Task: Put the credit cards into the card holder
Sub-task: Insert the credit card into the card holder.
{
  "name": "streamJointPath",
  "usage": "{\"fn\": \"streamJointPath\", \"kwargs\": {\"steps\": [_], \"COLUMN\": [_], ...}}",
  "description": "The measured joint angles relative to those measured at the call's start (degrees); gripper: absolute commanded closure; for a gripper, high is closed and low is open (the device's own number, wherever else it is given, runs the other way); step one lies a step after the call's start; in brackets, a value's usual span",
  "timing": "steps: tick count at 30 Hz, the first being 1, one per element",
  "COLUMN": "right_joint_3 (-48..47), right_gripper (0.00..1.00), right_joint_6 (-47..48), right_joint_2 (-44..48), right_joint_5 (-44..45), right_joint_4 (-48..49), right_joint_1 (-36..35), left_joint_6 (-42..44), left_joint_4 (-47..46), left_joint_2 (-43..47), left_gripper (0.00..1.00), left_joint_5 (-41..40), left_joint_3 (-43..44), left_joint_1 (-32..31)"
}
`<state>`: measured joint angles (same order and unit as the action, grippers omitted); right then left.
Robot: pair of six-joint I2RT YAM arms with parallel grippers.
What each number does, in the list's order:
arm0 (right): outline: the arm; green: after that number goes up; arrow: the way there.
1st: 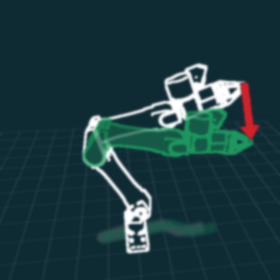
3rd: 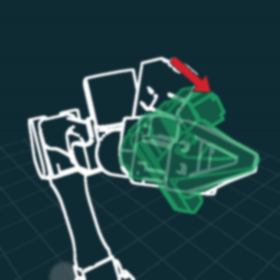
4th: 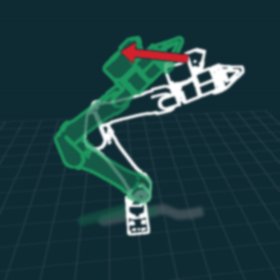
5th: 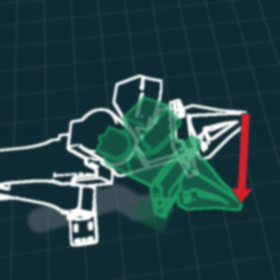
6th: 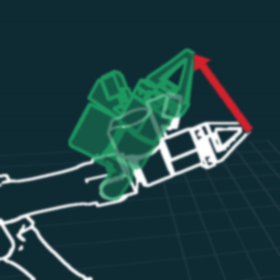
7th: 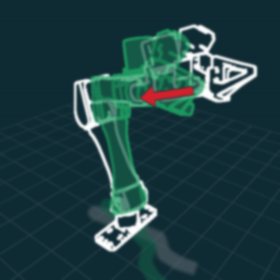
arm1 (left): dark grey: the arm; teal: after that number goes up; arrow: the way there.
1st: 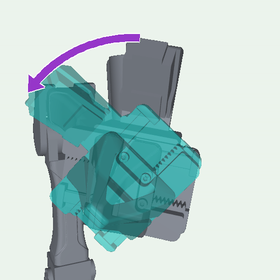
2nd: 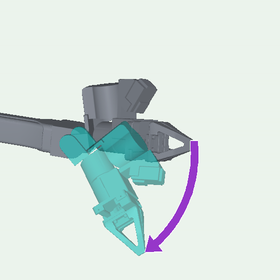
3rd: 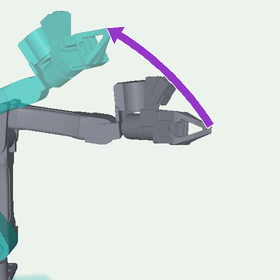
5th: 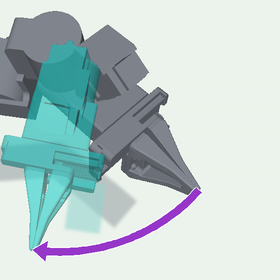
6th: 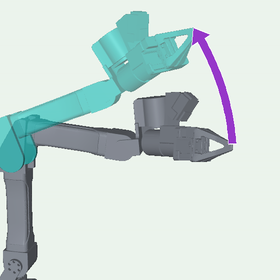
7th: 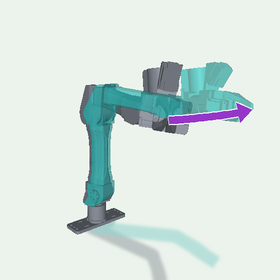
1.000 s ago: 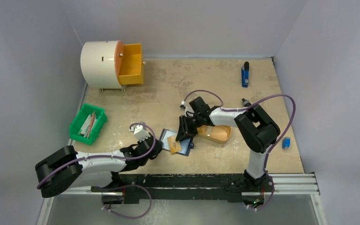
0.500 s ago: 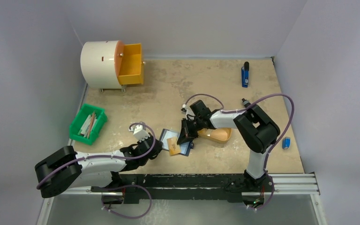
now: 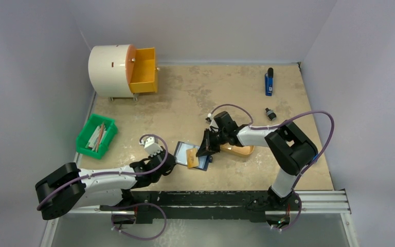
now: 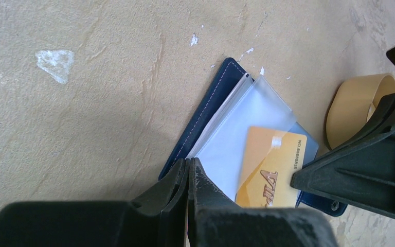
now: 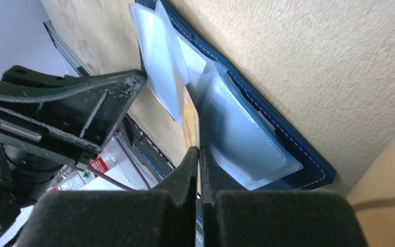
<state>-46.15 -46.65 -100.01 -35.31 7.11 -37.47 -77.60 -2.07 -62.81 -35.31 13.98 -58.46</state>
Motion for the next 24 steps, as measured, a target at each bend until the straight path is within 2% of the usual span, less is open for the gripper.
{"fn": "streamJointPath", "kwargs": {"steps": [10,24], "right_joint_3": [1.36,1.64], "right_gripper": [1.0,1.0], "right_joint_6": [-6.29,-9.16], "right_joint_2": [-0.02,-0.07], "right_joint_5": [5.05,8.87], "right_joint_4": [6.38,9.64], "right_joint_1": [0.0,-0.42], "left_joint_6": [0.02,0.15], "left_joint_4": [0.94,2.08], "left_joint_2": [0.63,1.33], "left_gripper": [1.0,1.0], "left_joint_5": [-0.09,-0.13], "left_joint_3": [0.0,0.0], "left_joint_1": [0.0,0.0]}}
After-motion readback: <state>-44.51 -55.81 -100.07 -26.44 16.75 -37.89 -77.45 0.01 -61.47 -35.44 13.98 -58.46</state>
